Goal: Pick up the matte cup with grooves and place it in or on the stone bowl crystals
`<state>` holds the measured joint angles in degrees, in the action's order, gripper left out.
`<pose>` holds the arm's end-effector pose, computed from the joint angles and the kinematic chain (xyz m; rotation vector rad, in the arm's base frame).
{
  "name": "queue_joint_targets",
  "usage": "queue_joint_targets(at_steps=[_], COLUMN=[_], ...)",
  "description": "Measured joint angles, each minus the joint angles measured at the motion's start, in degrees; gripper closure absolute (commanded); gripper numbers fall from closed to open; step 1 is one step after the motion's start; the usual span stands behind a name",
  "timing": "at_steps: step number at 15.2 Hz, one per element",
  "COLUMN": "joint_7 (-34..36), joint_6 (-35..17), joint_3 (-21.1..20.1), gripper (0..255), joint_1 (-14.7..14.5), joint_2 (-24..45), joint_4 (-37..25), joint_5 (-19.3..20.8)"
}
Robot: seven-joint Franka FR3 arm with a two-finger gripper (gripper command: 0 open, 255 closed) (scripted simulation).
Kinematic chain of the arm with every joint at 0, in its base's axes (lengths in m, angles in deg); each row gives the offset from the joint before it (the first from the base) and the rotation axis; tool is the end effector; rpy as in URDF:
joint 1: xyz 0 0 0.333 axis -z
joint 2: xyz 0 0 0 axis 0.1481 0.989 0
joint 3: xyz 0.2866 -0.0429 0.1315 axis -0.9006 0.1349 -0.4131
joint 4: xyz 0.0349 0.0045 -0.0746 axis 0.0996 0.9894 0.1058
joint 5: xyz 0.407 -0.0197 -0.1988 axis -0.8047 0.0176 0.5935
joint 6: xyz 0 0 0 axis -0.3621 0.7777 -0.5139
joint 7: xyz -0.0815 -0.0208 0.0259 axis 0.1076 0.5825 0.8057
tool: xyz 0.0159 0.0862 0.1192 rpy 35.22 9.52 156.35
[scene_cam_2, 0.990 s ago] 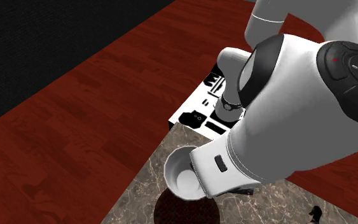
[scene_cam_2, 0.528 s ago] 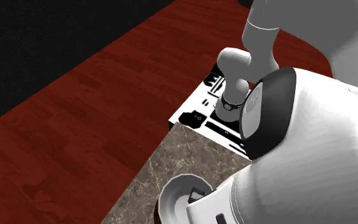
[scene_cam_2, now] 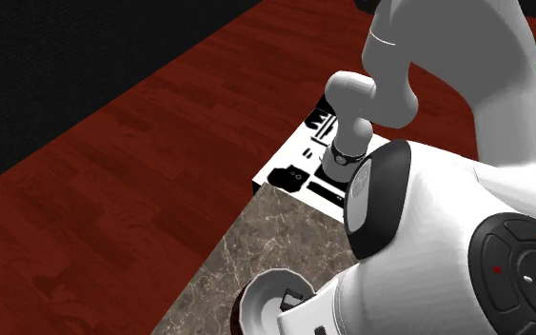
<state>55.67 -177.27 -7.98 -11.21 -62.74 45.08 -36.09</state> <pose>0.6171 0.1697 0.4361 2.9671 0.2989 0.1086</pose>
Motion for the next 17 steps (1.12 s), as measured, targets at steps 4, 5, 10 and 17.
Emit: queue_joint_targets(at_steps=[4,5,10,17], joint_7=[0.5,0.8,1.3,1.3], joint_6=[-2.9,-3.7,-6.0,-6.1], joint_3=[0.1,0.1,0.1,0.1], gripper=[255,255,255,0], joint_1=[0.1,0.0,0.0,0.0], joint_2=[0.6,0.8,1.2,1.3], joint_4=[2.4,3.0,4.9,4.9], joint_5=[0.4,0.5,0.9,0.9])
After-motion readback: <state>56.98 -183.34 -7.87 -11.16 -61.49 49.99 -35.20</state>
